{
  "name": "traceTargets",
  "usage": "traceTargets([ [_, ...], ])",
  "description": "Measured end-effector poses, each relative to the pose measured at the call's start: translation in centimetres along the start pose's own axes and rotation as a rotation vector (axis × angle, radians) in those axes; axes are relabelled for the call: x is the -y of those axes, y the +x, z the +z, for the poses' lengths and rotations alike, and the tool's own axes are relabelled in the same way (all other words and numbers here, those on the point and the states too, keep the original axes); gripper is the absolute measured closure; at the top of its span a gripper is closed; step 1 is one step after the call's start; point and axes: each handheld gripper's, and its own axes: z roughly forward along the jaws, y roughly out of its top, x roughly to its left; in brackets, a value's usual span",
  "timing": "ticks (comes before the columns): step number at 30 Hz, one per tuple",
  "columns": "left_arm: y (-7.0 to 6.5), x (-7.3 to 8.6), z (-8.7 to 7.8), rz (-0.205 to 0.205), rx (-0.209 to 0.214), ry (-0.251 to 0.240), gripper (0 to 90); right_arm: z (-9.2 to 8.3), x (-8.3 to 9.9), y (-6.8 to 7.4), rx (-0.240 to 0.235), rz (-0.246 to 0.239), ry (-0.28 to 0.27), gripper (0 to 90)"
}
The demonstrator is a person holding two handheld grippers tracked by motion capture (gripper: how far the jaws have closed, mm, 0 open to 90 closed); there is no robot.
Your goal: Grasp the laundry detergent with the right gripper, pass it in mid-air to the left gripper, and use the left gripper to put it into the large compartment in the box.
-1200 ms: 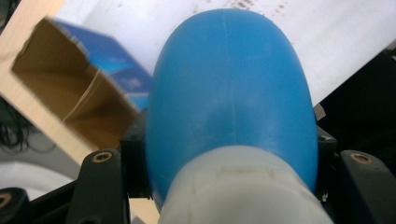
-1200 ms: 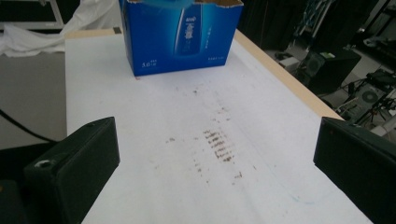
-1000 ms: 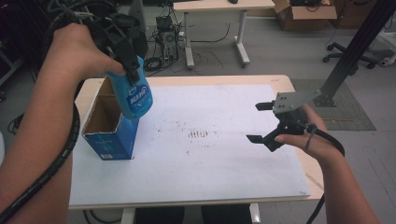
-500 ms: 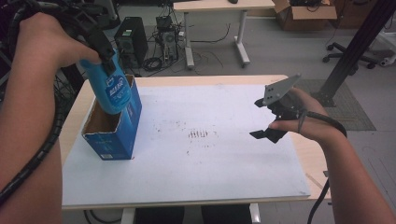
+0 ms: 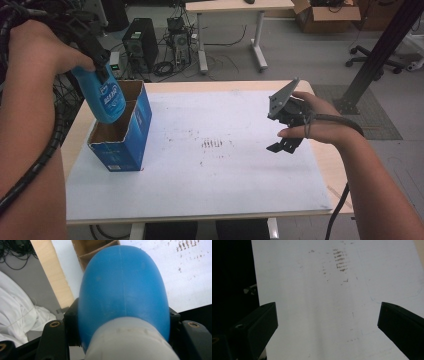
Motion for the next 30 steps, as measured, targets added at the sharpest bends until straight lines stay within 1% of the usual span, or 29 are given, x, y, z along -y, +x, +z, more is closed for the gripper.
traceTargets([
  [2, 0.3, 0.0, 0.4, -0.006, 0.003, -0.003, 38.6, 0.1, -0.1, 0.0, -0.024, -0.006, 0.031, 3.1],
  [3, 0.4, 0.0, 0.6, -0.013, 0.004, -0.004, 38.6, 0.1, -0.2, -0.1, -0.037, 0.002, 0.052, 3.2],
  [6, 0.7, -0.1, 1.3, -0.018, 0.004, 0.006, 38.6, 0.1, -0.3, -0.1, -0.047, 0.004, 0.069, 3.2],
  [8, 1.0, -0.1, 1.7, -0.028, 0.013, 0.008, 38.6, 0.2, -0.5, -0.1, -0.054, 0.004, 0.081, 3.0],
  [9, 1.1, -0.1, 1.9, -0.028, 0.016, 0.011, 38.6, 0.2, -0.6, -0.1, -0.061, 0.007, 0.097, 3.4],
  [10, 1.2, -0.2, 2.0, -0.034, 0.018, 0.008, 38.6, 0.3, -0.6, -0.1, -0.064, 0.009, 0.101, 3.1],
  [11, 1.3, -0.2, 2.2, -0.038, 0.020, 0.014, 38.6, 0.3, -0.6, -0.1, -0.067, 0.010, 0.106, 3.1],
  [13, 1.4, -0.2, 2.4, -0.050, 0.019, 0.014, 38.6, 0.4, -0.7, -0.2, -0.074, 0.012, 0.129, 3.1],
  [17, 1.7, -0.3, 3.0, -0.076, 0.013, 0.023, 38.6, 0.4, -0.8, -0.2, -0.080, 0.018, 0.134, 3.2],
  [22, 1.9, -0.3, 3.8, -0.088, 0.010, 0.031, 38.6, 0.7, -0.7, -0.3, -0.087, 0.019, 0.144, 3.4],
  [24, 2.0, -0.3, 4.2, -0.102, 0.013, 0.030, 38.6, 0.8, -0.7, -0.3, -0.089, 0.022, 0.148, 3.3],
  [26, 2.1, -0.3, 4.5, -0.108, 0.013, 0.032, 38.6, 0.9, -0.6, -0.3, -0.092, 0.023, 0.149, 3.3],
  [30, 2.2, -0.2, 5.1, -0.126, 0.006, 0.037, 38.6, 1.1, -0.5, -0.4, -0.093, 0.028, 0.151, 3.4],
])
